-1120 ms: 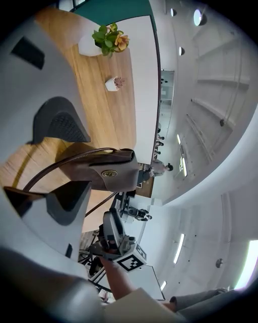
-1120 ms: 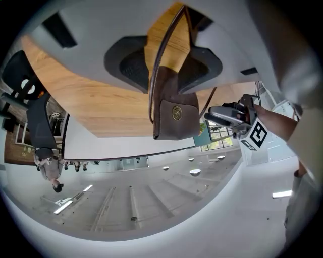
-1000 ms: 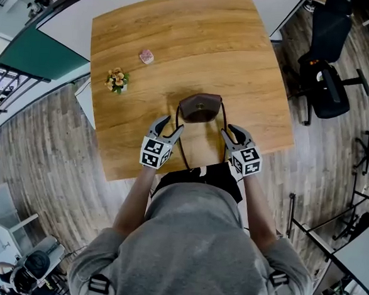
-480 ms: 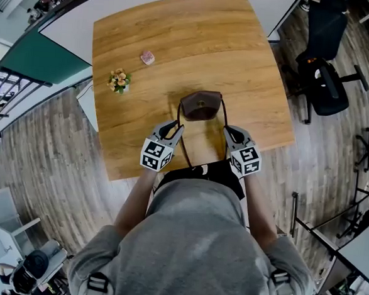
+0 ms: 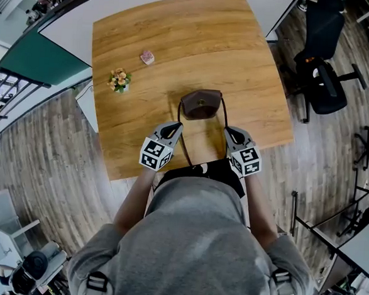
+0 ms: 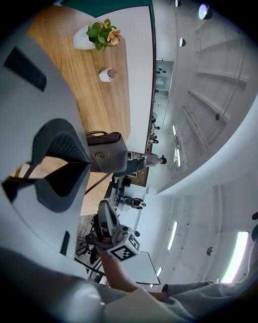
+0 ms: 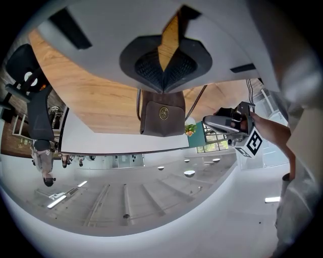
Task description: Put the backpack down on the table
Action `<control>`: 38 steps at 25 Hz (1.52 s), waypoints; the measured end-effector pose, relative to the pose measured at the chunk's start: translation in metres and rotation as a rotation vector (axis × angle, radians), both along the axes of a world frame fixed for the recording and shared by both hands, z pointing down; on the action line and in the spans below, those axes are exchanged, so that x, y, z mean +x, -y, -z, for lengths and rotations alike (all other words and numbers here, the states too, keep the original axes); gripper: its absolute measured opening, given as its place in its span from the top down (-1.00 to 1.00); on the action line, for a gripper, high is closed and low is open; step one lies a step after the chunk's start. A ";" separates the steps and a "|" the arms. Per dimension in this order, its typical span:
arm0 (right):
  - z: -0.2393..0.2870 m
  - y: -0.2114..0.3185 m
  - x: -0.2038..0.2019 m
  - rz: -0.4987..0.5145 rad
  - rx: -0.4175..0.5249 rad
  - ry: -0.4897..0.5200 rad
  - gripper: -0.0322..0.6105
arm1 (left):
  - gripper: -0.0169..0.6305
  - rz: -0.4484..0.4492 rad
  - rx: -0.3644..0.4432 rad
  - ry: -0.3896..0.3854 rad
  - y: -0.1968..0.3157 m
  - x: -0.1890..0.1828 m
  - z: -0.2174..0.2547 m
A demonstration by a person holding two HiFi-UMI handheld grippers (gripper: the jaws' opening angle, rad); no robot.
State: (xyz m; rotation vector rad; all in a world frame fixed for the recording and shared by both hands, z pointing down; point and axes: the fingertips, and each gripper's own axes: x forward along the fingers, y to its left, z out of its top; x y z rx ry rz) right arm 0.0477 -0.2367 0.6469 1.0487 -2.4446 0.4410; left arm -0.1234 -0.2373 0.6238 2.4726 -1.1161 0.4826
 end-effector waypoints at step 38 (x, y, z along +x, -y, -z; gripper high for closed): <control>-0.003 -0.002 -0.015 0.004 0.011 -0.069 0.89 | 0.89 -0.022 -0.032 0.017 -0.008 -0.013 -0.013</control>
